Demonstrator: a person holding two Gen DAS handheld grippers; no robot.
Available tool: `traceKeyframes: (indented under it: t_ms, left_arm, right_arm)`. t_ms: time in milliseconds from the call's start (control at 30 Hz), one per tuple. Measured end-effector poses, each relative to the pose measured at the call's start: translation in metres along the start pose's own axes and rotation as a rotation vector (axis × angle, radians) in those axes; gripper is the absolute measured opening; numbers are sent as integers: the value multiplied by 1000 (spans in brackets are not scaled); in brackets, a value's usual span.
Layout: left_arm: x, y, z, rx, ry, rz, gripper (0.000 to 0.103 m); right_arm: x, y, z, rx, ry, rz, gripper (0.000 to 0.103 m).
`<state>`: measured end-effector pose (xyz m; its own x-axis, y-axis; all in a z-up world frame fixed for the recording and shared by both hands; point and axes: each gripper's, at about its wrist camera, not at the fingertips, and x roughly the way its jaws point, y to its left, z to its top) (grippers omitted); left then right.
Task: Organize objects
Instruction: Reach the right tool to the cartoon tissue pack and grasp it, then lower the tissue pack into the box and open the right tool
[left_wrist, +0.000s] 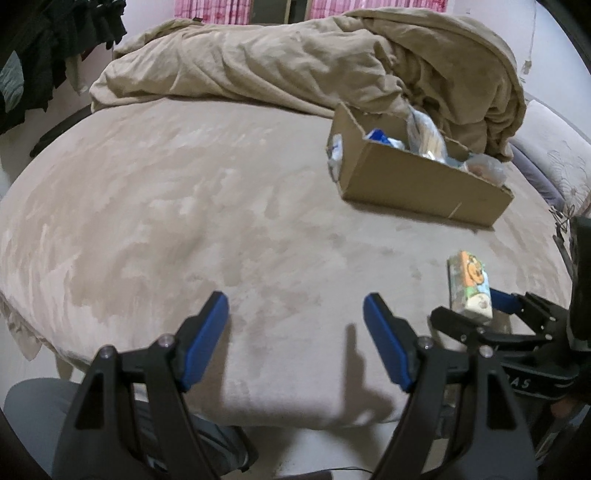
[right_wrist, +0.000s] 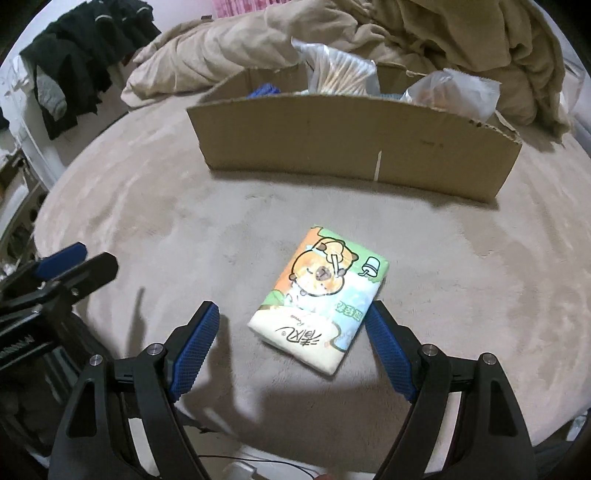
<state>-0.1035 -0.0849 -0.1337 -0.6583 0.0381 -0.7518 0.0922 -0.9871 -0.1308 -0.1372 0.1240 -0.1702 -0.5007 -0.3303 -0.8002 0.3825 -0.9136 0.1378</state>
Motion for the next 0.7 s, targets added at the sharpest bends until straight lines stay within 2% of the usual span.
traceKeyframes:
  t_ms: [67, 100, 133, 367, 700]
  left_arm:
    - [2, 0, -1, -3, 4, -2, 77]
    - [3, 0, -1, -2, 6, -3, 77]
    - [4, -1, -1, -1, 8, -3, 77]
    - [2, -12, 3, 22, 9, -12, 77]
    - [-8, -37, 35, 64, -33, -55, 77]
  right_arm:
    - [1, 0, -1, -3, -6, -4, 81]
    - [0, -1, -1, -5, -12, -12, 73]
    - [-1, -3, -1, -6, -17, -28, 59]
    - [-13, -14, 1, 5, -35, 3, 53]
    - [-68, -27, 33, -8, -156, 13, 53]
